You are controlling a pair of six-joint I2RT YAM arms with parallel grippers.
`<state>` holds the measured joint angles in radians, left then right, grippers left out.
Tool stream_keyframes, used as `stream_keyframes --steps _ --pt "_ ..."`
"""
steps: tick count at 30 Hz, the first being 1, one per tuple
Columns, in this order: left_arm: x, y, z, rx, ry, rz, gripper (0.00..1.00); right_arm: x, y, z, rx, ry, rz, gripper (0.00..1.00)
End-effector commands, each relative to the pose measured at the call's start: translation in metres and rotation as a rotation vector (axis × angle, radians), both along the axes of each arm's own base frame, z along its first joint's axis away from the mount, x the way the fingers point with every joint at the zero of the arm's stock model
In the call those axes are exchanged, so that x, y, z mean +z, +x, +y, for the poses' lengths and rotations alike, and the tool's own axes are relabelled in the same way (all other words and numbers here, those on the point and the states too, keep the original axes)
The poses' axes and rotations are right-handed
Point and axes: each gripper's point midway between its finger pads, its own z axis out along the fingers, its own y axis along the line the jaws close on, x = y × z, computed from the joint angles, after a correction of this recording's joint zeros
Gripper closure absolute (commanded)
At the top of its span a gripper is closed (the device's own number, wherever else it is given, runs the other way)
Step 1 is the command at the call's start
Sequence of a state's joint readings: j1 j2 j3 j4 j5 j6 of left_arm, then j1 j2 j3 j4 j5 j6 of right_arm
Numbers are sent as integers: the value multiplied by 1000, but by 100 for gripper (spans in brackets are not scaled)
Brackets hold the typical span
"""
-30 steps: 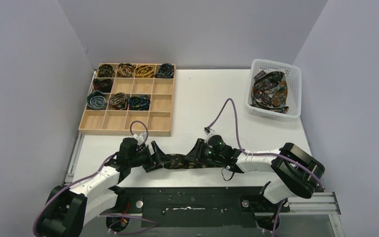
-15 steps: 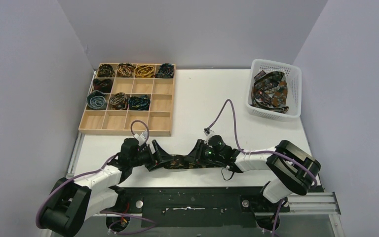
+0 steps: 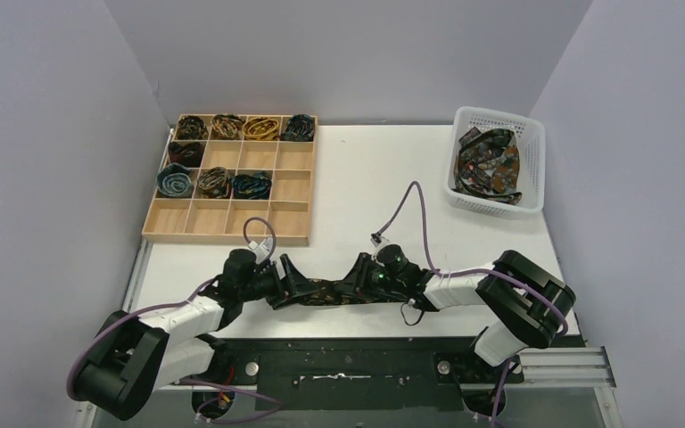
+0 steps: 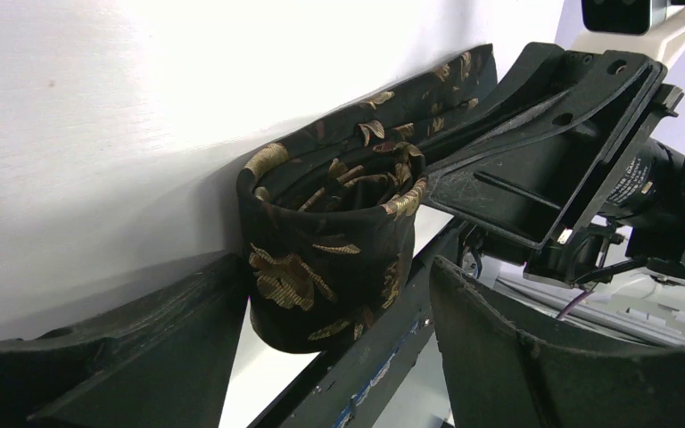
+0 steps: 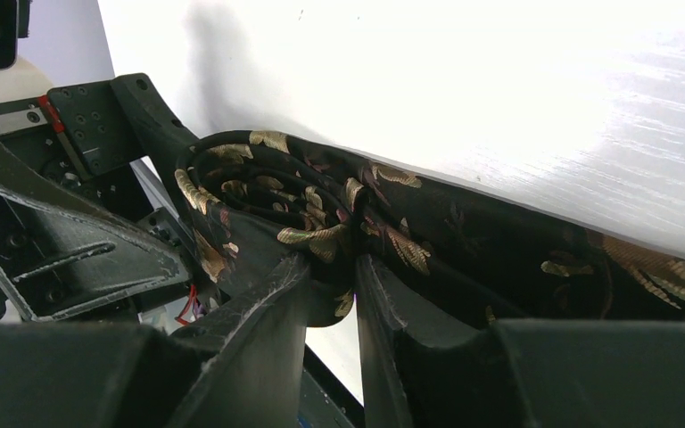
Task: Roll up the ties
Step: Roll the tie at the center of the board.
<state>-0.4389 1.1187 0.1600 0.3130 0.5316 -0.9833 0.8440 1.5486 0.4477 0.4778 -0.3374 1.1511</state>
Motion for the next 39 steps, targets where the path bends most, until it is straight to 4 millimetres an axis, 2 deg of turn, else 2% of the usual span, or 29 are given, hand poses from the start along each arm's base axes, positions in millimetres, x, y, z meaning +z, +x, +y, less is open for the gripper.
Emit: stream_keyframes --steps 1,13,24,28,33,39 --pt "-12 -3 -1 -18 54 10 29 -1 2 1 -6 9 1 74" --pt "-20 0 3 11 90 21 36 -5 1 0 0 6 19 75" --pt "-15 7 -1 -6 146 -17 57 -3 2 0 4 12 19 75" --pt "-9 14 6 17 209 -42 61 8 4 3 30 27 -7 71" --pt "2 22 18 56 289 -62 62 40 17 4 27 24 -120 51" --pt "15 32 37 121 432 -81 63 56 34 -19 -48 -76 -224 48"
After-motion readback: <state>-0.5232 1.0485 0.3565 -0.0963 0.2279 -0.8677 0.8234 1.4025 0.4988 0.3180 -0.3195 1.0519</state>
